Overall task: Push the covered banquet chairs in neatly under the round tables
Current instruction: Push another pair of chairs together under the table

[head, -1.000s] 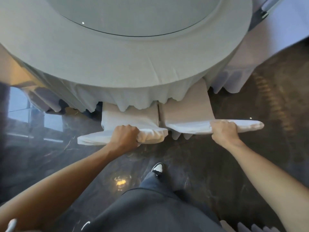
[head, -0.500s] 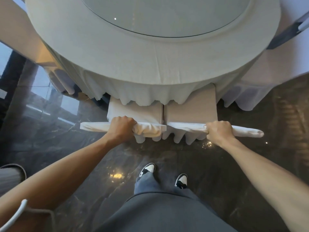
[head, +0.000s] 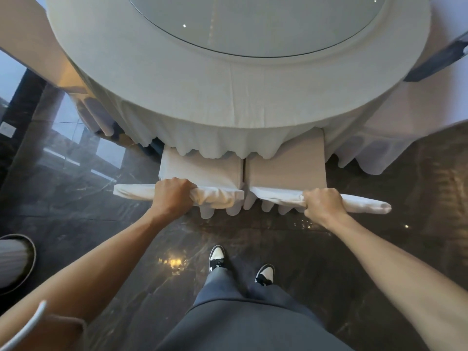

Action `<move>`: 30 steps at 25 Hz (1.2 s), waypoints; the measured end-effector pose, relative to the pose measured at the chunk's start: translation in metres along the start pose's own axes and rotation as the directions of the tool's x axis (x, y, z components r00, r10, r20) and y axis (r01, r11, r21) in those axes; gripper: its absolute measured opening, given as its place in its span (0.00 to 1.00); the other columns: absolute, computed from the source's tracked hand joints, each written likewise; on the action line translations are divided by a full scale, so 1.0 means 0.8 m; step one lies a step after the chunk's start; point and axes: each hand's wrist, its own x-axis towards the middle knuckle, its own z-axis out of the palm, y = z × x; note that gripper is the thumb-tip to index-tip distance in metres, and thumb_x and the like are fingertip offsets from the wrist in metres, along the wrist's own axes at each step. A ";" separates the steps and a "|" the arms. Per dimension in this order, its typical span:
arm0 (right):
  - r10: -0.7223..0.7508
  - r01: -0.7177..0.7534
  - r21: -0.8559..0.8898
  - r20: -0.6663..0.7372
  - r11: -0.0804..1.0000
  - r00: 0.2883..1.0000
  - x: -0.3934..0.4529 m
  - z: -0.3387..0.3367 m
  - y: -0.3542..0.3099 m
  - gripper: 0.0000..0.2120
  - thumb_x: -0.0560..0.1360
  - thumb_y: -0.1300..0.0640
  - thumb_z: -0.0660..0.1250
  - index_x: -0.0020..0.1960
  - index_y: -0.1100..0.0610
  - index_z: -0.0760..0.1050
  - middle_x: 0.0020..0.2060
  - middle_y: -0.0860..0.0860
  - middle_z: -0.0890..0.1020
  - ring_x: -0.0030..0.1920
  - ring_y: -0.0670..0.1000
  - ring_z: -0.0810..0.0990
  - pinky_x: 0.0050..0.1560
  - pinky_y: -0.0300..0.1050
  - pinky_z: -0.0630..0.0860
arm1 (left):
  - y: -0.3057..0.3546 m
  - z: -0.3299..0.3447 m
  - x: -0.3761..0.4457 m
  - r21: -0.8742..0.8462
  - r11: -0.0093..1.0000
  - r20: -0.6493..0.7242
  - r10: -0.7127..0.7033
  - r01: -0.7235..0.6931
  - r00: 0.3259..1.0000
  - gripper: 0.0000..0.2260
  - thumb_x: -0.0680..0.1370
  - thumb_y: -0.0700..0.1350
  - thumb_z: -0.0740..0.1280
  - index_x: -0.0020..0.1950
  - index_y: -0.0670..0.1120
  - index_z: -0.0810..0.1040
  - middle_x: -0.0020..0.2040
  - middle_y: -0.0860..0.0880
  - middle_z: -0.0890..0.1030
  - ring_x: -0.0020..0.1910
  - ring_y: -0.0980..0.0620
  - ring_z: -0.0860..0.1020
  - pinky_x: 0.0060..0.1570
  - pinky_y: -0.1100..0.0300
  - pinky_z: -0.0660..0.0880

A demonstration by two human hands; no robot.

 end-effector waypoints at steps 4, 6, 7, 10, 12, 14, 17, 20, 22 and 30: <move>-0.001 0.001 0.000 0.025 1.000 1.000 0.001 0.001 -0.006 0.10 0.70 0.52 0.68 0.51 0.51 0.78 0.42 0.51 0.83 0.43 0.55 0.82 0.40 0.47 0.72 | -0.009 0.010 -0.003 0.016 0.997 -0.081 0.074 -0.073 0.994 0.11 0.70 0.48 0.70 0.51 0.51 0.84 0.44 0.49 0.81 0.38 0.45 0.78 0.38 0.54 0.72; 0.039 -0.040 0.038 0.026 0.998 0.999 0.004 -0.001 -0.016 0.11 0.69 0.53 0.68 0.51 0.51 0.76 0.43 0.51 0.82 0.45 0.56 0.80 0.41 0.48 0.71 | -0.023 0.005 0.001 0.057 0.985 -0.033 0.165 -0.163 0.986 0.16 0.69 0.61 0.69 0.44 0.50 0.80 0.40 0.50 0.80 0.36 0.47 0.76 0.39 0.54 0.74; 0.051 -0.053 0.050 0.032 0.997 0.998 0.006 -0.002 -0.022 0.11 0.69 0.55 0.68 0.52 0.51 0.75 0.43 0.51 0.82 0.45 0.56 0.80 0.41 0.48 0.71 | -0.029 0.000 0.004 0.054 0.982 0.021 0.180 -0.181 0.983 0.22 0.68 0.69 0.66 0.40 0.50 0.78 0.36 0.52 0.80 0.34 0.49 0.76 0.38 0.55 0.74; 0.071 -0.074 0.045 0.071 0.996 0.995 0.003 -0.006 -0.034 0.08 0.70 0.56 0.68 0.50 0.51 0.77 0.41 0.51 0.83 0.43 0.55 0.81 0.40 0.47 0.71 | -0.035 -0.008 0.007 0.023 0.984 0.049 0.176 -0.177 0.983 0.32 0.65 0.80 0.59 0.31 0.50 0.72 0.29 0.53 0.77 0.29 0.49 0.74 0.32 0.57 0.67; 0.059 -0.061 0.034 0.054 0.998 0.997 0.002 -0.006 -0.034 0.08 0.70 0.56 0.68 0.49 0.51 0.78 0.41 0.51 0.83 0.44 0.55 0.82 0.41 0.47 0.72 | -0.031 -0.002 -0.003 0.023 0.985 0.005 0.168 -0.168 0.986 0.31 0.65 0.79 0.60 0.31 0.50 0.74 0.30 0.52 0.78 0.29 0.48 0.74 0.33 0.57 0.67; 0.048 -0.050 0.038 0.045 0.998 0.998 0.003 -0.007 -0.038 0.08 0.69 0.57 0.67 0.48 0.51 0.78 0.41 0.51 0.84 0.44 0.56 0.82 0.40 0.46 0.71 | -0.034 0.007 -0.016 0.026 0.990 -0.017 0.142 -0.142 0.990 0.32 0.64 0.80 0.60 0.33 0.50 0.78 0.30 0.52 0.79 0.29 0.48 0.75 0.34 0.57 0.68; 0.019 -0.019 0.054 0.002 0.998 1.000 0.003 -0.007 -0.057 0.09 0.68 0.58 0.67 0.49 0.52 0.78 0.39 0.51 0.84 0.42 0.56 0.82 0.39 0.46 0.70 | -0.048 0.017 -0.036 0.017 0.995 -0.028 0.094 -0.093 0.995 0.34 0.62 0.81 0.59 0.34 0.50 0.80 0.29 0.52 0.79 0.29 0.48 0.76 0.34 0.58 0.70; -0.013 0.014 0.059 -0.020 0.998 1.000 -0.006 -0.002 -0.062 0.10 0.68 0.58 0.67 0.49 0.52 0.78 0.39 0.51 0.84 0.40 0.56 0.82 0.37 0.45 0.70 | -0.058 0.018 -0.045 -0.010 0.999 -0.028 0.049 -0.049 0.998 0.36 0.61 0.82 0.56 0.33 0.50 0.80 0.28 0.53 0.78 0.28 0.50 0.76 0.34 0.58 0.73; -0.045 0.047 0.061 -0.045 0.997 0.998 -0.015 0.005 -0.058 0.09 0.69 0.58 0.67 0.49 0.52 0.78 0.39 0.51 0.84 0.39 0.56 0.82 0.37 0.46 0.69 | -0.067 0.017 -0.042 -0.034 0.998 -0.050 0.043 -0.045 0.998 0.36 0.61 0.83 0.55 0.32 0.51 0.80 0.27 0.54 0.77 0.28 0.52 0.76 0.35 0.58 0.75; -0.038 0.040 0.052 -0.040 0.998 0.998 -0.016 0.003 -0.062 0.09 0.68 0.58 0.68 0.48 0.52 0.79 0.38 0.51 0.84 0.37 0.55 0.82 0.37 0.45 0.73 | -0.084 0.016 -0.037 0.063 0.982 -0.053 0.181 -0.177 0.982 0.34 0.66 0.80 0.54 0.34 0.51 0.80 0.29 0.54 0.80 0.26 0.53 0.76 0.32 0.60 0.76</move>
